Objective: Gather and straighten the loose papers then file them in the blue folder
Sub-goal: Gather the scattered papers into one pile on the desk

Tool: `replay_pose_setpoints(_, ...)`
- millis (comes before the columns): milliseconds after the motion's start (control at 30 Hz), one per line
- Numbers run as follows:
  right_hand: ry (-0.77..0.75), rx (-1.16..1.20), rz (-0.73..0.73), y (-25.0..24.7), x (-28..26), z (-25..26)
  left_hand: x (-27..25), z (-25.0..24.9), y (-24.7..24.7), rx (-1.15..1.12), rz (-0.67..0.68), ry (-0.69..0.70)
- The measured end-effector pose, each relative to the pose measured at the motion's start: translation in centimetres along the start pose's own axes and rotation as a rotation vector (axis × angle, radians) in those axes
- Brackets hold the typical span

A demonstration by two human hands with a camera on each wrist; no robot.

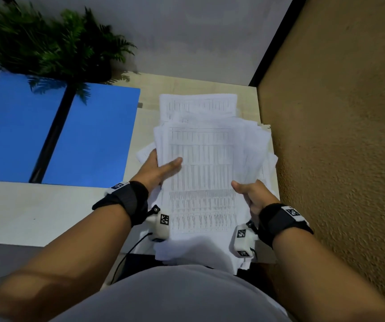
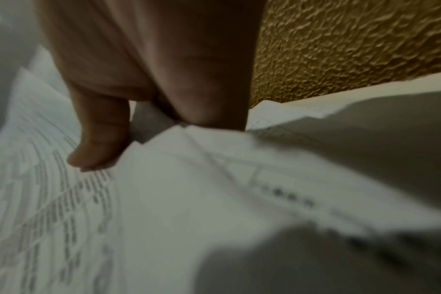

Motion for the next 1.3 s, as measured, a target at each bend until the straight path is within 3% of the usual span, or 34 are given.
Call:
replay_pose_setpoints(67, 0.030, -0.012, -0.005, 0.9, -0.3, -0.6, 0.0, 0.7, 1.7, 0.006, 0.047, -0.022)
replay_pose_setpoints(233, 0.052, -0.093, 0.045, 3.2, -0.7, -1.3, -1.2, 5.3, 0.9, 0.203, -0.070, -0.186)
replay_pose_setpoints(300, 0.011, -0.086, -0.018, 2.7, -0.7, -0.4, -2.0, 5.8, -1.2, 0.224, -0.195, -0.190)
replay_pose_setpoints(367, -0.112, -0.080, -0.173, 0.5, -0.9, 1.5, -2.7, 5.7, -3.7, 0.139, -0.288, -0.173)
replay_pose_setpoints(433, -0.199, -0.444, -0.336, -1.6, -1.4, 4.3, -3.5, 5.6, -6.3, 0.077, -0.364, -0.152)
replay_pose_setpoints(500, -0.083, -0.919, -0.380, -1.9, -1.0, 5.3, -4.2, 5.2, -8.1, 0.089, -0.399, -0.160)
replay_pose_setpoints(533, 0.022, -1.024, -0.380, -2.3, -0.5, 4.6, -4.6, 5.1, -8.5, 0.095, -0.402, -0.168)
replay_pose_setpoints(567, 0.061, -0.994, -0.367, -2.5, -0.2, 4.1, -4.8, 5.1, -8.7, 0.090, -0.392, -0.176)
replay_pose_setpoints(667, 0.050, -0.558, -0.481, -4.3, -0.2, 2.2, -5.0, 5.8, -8.6, 0.125, -0.347, -0.210)
replay_pose_setpoints(767, 0.090, -0.433, -0.528, -3.8, -1.0, 1.4, -5.1, 6.9, -7.5, 0.148, -0.279, -0.264)
replay_pose_setpoints(867, 0.060, -0.364, -0.272, -1.3, -0.4, 1.8, -5.3, 7.9, -6.1, 0.112, -0.213, -0.287)
replay_pose_setpoints(933, 0.051, -0.213, -0.051, 0.7, -0.7, 1.8, -5.6, 7.9, -6.2, 0.120, -0.244, -0.265)
replay_pose_setpoints(1033, 0.042, -0.190, 0.049, 0.9, -0.7, 1.7, -6.1, 7.3, -7.2, 0.106, -0.313, -0.233)
replay_pose_setpoints(1100, 0.073, -0.352, -0.033, -0.2, -1.0, 1.8, -6.3, 6.8, -7.6, 0.091, -0.328, -0.221)
replay_pose_setpoints(1167, -0.004, -0.401, -0.201, -2.1, -1.4, 3.0, -6.6, 6.2, -7.9, 0.039, -0.349, -0.201)
replay_pose_setpoints(1300, -0.157, -0.118, -0.461, -5.6, -2.2, 3.0, -7.3, 4.6, -8.4, 0.048, -0.405, -0.173)
Point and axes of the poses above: each hand's wrist, its own x-axis towards the middle knuckle, its own y-axis out of the palm, z = x × y, the point moved 10 cm from there along x, towards the middle knuckle, and after that the axes turned 13 degrees about z, right-handed, at the moved point
